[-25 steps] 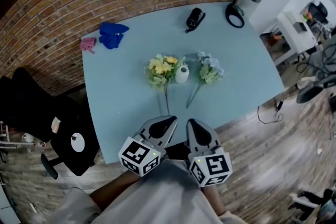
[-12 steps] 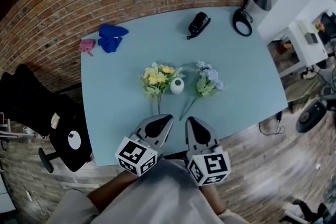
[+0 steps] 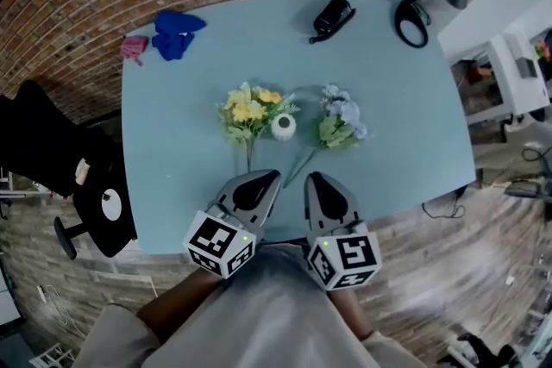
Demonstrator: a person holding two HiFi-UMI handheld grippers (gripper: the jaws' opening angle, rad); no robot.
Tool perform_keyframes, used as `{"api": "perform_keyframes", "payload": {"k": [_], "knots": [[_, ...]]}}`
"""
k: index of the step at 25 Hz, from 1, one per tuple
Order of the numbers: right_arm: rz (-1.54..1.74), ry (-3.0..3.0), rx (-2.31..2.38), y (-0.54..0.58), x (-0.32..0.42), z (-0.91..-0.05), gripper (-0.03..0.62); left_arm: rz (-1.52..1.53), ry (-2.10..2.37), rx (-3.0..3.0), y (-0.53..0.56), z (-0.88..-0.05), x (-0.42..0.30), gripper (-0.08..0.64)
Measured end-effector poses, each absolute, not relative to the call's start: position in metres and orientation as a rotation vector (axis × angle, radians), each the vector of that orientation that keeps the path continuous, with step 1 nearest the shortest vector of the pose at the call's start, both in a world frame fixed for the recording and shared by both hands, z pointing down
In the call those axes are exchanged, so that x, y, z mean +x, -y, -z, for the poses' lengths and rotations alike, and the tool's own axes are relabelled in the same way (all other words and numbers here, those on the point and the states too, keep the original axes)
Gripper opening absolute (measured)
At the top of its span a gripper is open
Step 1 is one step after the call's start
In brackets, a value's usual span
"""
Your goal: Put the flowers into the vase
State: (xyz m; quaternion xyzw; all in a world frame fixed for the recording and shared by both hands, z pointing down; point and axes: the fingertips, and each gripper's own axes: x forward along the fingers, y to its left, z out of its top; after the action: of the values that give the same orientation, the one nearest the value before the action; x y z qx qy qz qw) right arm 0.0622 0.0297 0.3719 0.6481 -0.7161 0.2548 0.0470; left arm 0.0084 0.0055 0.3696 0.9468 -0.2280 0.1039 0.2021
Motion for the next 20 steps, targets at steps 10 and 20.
{"api": "perform_keyframes", "payload": {"k": [10, 20], "knots": [[-0.884, 2.102, 2.026, -0.018, 0.084, -0.399, 0.026, -0.358, 0.568, 2.665, -0.007, -0.392, 0.03, 0.02], [-0.981, 2.042, 2.014, -0.003, 0.095, -0.425, 0.027, -0.394, 0.596, 2.629, 0.009, -0.405, 0.027, 0.02]]}}
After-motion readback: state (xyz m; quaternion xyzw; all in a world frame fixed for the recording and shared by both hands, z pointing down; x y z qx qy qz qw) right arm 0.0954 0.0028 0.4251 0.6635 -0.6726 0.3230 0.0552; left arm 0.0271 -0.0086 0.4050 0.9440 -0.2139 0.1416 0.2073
